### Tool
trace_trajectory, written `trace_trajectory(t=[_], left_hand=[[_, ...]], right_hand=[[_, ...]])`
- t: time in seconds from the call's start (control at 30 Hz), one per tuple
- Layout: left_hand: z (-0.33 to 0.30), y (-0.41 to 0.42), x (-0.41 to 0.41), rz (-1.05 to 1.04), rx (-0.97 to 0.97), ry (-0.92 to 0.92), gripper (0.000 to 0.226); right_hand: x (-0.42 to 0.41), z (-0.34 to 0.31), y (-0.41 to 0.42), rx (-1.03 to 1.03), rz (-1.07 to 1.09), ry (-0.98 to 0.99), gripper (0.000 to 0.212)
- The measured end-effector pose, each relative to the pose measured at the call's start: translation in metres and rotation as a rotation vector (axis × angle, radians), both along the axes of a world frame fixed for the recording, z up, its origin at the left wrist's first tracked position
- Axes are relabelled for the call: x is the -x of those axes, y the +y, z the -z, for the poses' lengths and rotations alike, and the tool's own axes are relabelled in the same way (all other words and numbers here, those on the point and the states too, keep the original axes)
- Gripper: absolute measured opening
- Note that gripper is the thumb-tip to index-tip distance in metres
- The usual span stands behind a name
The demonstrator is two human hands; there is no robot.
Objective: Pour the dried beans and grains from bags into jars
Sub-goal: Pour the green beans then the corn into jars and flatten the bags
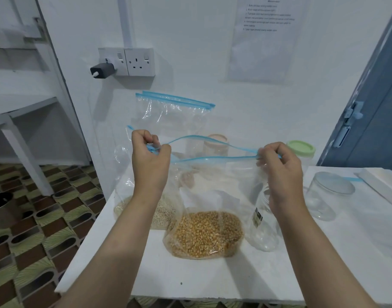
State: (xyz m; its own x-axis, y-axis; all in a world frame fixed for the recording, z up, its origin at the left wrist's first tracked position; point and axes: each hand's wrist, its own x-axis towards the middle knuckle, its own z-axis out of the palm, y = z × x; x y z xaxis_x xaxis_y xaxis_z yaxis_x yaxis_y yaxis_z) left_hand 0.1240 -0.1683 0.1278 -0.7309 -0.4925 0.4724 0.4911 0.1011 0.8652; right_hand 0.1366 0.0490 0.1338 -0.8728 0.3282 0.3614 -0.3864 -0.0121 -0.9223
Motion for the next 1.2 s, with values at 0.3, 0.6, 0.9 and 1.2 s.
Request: trace_trajectory(t=[0.3, 0.6, 0.9, 1.2], left_hand=[[0.000, -0.007, 0.001, 0.088, 0.069, -0.030, 0.052], [-0.003, -0.010, 0.000, 0.148, 0.028, -0.007, 0.042], [0.021, -0.018, -0.002, 0.393, -0.100, 0.023, 0.036], [0.055, -0.017, 0.003, 0.188, -0.002, -0.114, 0.031]], right_hand=[[-0.004, 0.002, -0.002, -0.238, -0.005, 0.055, 0.038], [-0.006, -0.007, -0.003, -0.058, 0.107, 0.007, 0.031], [-0.003, -0.012, 0.000, 0.072, 0.131, 0.077, 0.033], [-0.003, -0.008, 0.010, 0.069, 0.163, 0.016, 0.026]])
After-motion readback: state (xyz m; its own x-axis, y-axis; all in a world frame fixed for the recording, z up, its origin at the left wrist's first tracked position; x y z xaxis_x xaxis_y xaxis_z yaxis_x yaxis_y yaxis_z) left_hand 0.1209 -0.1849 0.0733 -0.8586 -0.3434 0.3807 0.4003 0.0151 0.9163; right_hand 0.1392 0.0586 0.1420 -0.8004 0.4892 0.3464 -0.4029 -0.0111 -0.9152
